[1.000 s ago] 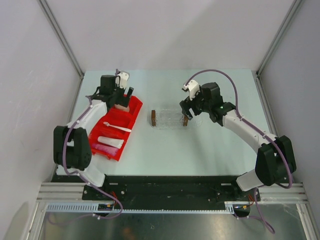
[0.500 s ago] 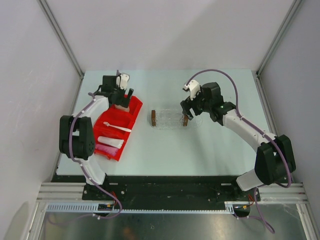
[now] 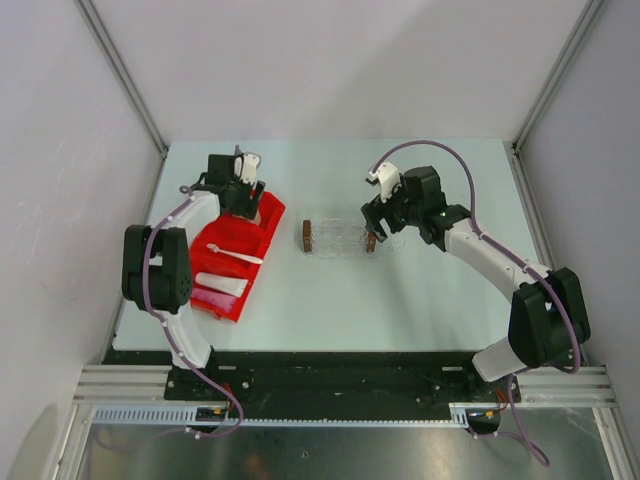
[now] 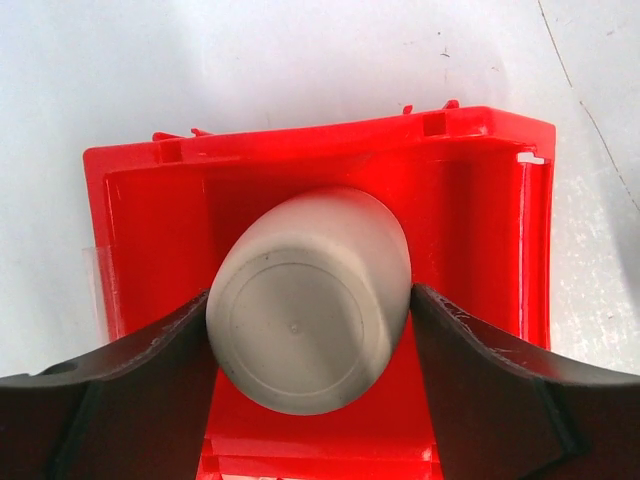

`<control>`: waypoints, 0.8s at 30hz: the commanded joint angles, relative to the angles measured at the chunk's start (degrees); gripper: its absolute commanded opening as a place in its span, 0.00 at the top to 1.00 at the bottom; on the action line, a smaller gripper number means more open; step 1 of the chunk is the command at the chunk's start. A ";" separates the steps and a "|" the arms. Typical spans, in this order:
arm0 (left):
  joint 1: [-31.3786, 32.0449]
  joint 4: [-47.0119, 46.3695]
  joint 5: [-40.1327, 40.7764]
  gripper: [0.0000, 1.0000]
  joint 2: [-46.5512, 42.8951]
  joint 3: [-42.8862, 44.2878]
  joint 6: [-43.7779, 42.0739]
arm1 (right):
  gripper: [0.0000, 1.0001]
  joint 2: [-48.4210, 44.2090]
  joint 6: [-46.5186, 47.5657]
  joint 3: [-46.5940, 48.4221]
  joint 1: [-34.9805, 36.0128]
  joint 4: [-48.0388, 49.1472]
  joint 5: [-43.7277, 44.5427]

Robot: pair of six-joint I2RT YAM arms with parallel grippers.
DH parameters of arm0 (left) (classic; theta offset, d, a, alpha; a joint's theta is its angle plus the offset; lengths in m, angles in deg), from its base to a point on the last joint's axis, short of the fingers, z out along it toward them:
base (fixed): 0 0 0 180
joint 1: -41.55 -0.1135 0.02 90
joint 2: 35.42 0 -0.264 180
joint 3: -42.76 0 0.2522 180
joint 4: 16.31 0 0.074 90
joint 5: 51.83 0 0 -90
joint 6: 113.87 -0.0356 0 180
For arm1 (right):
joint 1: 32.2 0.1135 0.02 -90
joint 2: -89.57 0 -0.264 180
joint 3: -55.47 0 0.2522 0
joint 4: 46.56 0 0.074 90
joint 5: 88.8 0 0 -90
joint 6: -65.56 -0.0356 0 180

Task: Prepare toiletry sets of a toothbrush and toothpaste on the tray

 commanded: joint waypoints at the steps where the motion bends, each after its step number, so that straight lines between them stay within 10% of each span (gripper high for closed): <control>1: -0.55 -0.54 -1.83 0.28 0.13 2.71 1.82 | 0.14 -0.33 -0.37 -0.05 -0.42 0.76 -0.48; 19: -0.46 1.66 -4.29 0.71 -10.58 4.29 1.65 | 0.12 -3.40 -0.28 0.39 -0.69 3.48 -1.01; 24: -0.46 2.89 -9.19 1.00 -16.12 4.99 3.31 | 0.11 -4.19 -2.04 2.49 -1.91 3.22 -4.07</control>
